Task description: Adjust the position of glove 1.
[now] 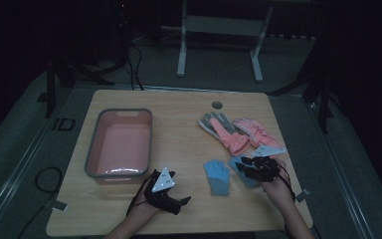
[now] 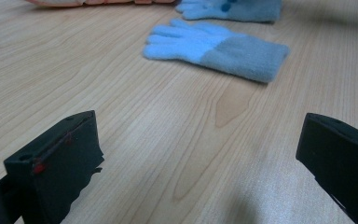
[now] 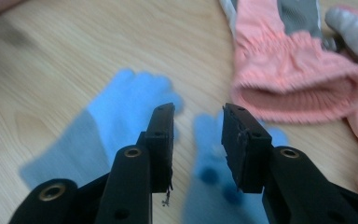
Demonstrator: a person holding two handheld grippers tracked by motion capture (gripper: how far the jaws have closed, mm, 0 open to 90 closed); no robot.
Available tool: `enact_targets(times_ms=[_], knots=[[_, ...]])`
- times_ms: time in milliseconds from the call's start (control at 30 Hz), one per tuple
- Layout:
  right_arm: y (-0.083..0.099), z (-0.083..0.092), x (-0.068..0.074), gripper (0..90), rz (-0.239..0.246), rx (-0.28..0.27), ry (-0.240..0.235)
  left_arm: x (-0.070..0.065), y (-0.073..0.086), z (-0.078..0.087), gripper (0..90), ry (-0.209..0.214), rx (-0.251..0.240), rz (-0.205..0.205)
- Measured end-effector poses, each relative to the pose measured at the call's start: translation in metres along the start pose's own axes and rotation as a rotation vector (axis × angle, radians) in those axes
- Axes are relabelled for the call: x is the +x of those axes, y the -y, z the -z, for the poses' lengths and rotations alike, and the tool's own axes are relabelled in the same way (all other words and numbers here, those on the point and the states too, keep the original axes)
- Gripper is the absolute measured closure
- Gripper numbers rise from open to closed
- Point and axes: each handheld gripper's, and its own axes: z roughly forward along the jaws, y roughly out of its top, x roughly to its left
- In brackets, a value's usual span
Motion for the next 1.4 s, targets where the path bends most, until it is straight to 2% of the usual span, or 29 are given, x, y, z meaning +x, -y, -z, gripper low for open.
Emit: enact_targets(times_ms=[100,133,233,267,333,433,533,700,833,967,1100,1133,1267,1400], knots=[[0.007,0.0,-0.007,63.9,0.007,0.01,-0.004,0.0,0.0,0.0,0.0,0.0,0.0,0.001],[0.016,-0.002,-0.016,63.9,0.008,0.034,-0.004,0.0,0.0,0.0,0.0,0.0,0.0,0.001],[0.025,-0.005,-0.026,63.8,0.007,0.05,-0.014,0.0,0.0,0.0,0.0,0.0,-0.001,0.002],[0.025,-0.005,-0.026,63.8,0.007,0.05,-0.014,0.0,0.0,0.0,0.0,0.0,-0.001,0.002],[0.031,-0.01,-0.033,63.3,-0.002,0.056,-0.039,0.0,0.0,0.0,0.0,-0.001,-0.001,0.001],[0.036,-0.017,-0.036,62.8,0.007,0.075,-0.049,0.0,0.0,0.0,0.0,-0.001,-0.002,0.002],[0.039,-0.021,-0.036,68.0,0.007,0.065,-0.047,0.0,0.0,0.0,0.0,0.0,-0.002,0.003],[0.045,-0.021,-0.025,80.5,-0.024,0.025,0.02,0.0,0.0,0.0,0.0,0.0,-0.001,0.001],[0.043,-0.02,-0.017,84.4,-0.07,0.038,0.071,0.0,0.0,0.0,0.0,-0.001,-0.001,0.0],[0.037,-0.009,-0.009,85.7,-0.151,0.028,0.109,0.0,0.0,0.0,0.0,0.001,0.002,0.002],[0.034,0.001,-0.002,85.7,-0.186,0.02,0.125,0.0,0.0,0.0,0.0,0.002,0.003,0.004],[0.033,0.008,0.004,85.8,-0.209,0.013,0.146,0.0,0.0,0.0,0.0,0.0,0.002,0.001],[0.034,0.02,0.015,85.8,-0.249,0.009,0.187,-0.001,0.0,0.0,0.0,0.0,0.002,-0.004],[0.042,0.027,0.019,85.7,-0.301,-0.003,0.195,-0.001,0.0,0.0,0.0,-0.002,0.003,-0.006]])
